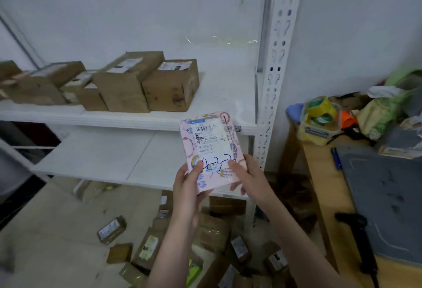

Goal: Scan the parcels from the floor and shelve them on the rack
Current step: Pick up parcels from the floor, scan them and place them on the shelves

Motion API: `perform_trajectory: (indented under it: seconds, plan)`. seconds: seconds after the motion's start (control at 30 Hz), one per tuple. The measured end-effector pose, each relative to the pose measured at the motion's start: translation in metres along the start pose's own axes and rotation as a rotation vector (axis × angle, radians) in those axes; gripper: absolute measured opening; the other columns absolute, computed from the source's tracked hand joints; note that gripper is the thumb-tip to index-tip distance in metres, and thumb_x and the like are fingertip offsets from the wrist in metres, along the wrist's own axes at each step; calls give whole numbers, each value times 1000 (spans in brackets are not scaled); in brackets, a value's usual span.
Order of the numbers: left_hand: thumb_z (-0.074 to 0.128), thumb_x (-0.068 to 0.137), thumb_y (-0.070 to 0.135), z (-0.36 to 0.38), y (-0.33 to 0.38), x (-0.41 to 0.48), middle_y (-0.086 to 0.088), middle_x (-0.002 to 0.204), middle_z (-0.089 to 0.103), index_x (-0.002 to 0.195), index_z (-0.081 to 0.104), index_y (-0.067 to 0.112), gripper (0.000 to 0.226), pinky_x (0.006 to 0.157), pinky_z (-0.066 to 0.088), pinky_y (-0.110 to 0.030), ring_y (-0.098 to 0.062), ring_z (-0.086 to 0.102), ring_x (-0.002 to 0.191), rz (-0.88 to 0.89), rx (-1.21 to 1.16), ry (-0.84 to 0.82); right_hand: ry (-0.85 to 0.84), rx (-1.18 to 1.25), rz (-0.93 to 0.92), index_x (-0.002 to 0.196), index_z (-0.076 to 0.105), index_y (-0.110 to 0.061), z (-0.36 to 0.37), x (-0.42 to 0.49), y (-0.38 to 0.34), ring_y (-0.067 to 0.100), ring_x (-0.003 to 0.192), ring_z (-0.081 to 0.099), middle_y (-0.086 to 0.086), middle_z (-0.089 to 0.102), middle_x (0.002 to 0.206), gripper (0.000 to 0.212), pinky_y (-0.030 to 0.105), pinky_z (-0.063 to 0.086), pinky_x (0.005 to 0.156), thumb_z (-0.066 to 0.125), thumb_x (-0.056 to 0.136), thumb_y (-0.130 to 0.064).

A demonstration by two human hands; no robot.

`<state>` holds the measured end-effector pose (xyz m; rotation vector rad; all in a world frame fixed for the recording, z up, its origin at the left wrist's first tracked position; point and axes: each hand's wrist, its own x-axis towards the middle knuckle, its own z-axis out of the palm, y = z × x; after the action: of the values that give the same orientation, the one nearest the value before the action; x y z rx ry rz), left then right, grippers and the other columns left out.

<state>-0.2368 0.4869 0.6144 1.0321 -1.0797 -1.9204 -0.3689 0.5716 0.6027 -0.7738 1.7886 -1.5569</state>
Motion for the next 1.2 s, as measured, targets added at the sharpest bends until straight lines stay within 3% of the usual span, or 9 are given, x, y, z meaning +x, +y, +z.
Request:
perform_trajectory:
  seconds: [0.17,0.37,0.57,0.73,0.87,1.0,1.1,1.2]
  plan:
    - [67,93,32,-4,25,38,-8,110,76,119,65,13,32,68,60,-30,-20,72,97,-44,8,-52,186,129,26,112,55,-11,25,30,-9,8,49,51,3,64,76,35,17,36,42,57,98,-43]
    - [66,96,25,-8,54,83,-11,123,67,140,46,19,49,92,59,-46,-23,68,106,10,69,-115,363,189,8,113,57,-16,53,67,-23,10,56,55,4,66,85,36,20,42,45,56,96,-48]
    - [61,100,25,0,71,142,-8,122,65,131,58,16,32,80,63,-39,-18,69,97,120,155,-98,501,156,11,116,54,-11,73,115,-39,15,63,58,8,67,93,39,20,43,46,54,98,-46]
    - [54,94,38,11,81,195,-7,114,69,123,62,16,37,87,58,-52,-27,67,102,186,423,-58,509,146,56,115,50,-14,84,153,-47,21,72,67,12,70,101,30,32,54,59,53,100,-41]
    - [51,102,25,6,84,207,-3,108,66,128,59,10,31,82,47,-31,-24,63,101,256,633,-69,562,143,121,117,52,-6,92,168,-38,19,70,70,14,71,100,31,33,57,57,54,101,-33]
    - [61,99,24,-7,80,207,0,114,63,125,51,10,31,83,51,-31,-20,63,105,336,670,-86,655,199,103,115,52,-5,102,168,-33,21,76,72,11,68,100,32,31,59,56,58,99,-32]
    - [68,94,24,-8,78,209,0,112,63,113,48,15,29,73,53,-36,-20,64,99,502,799,-94,765,69,41,112,49,-13,107,172,-34,23,89,70,1,60,105,24,37,60,66,61,98,-29]
    - [64,95,18,-3,72,212,-8,126,56,122,50,10,32,70,48,-34,-26,57,107,721,1095,-110,831,-288,-136,117,54,-13,112,179,-35,23,94,64,5,55,121,19,40,56,76,56,99,-18]
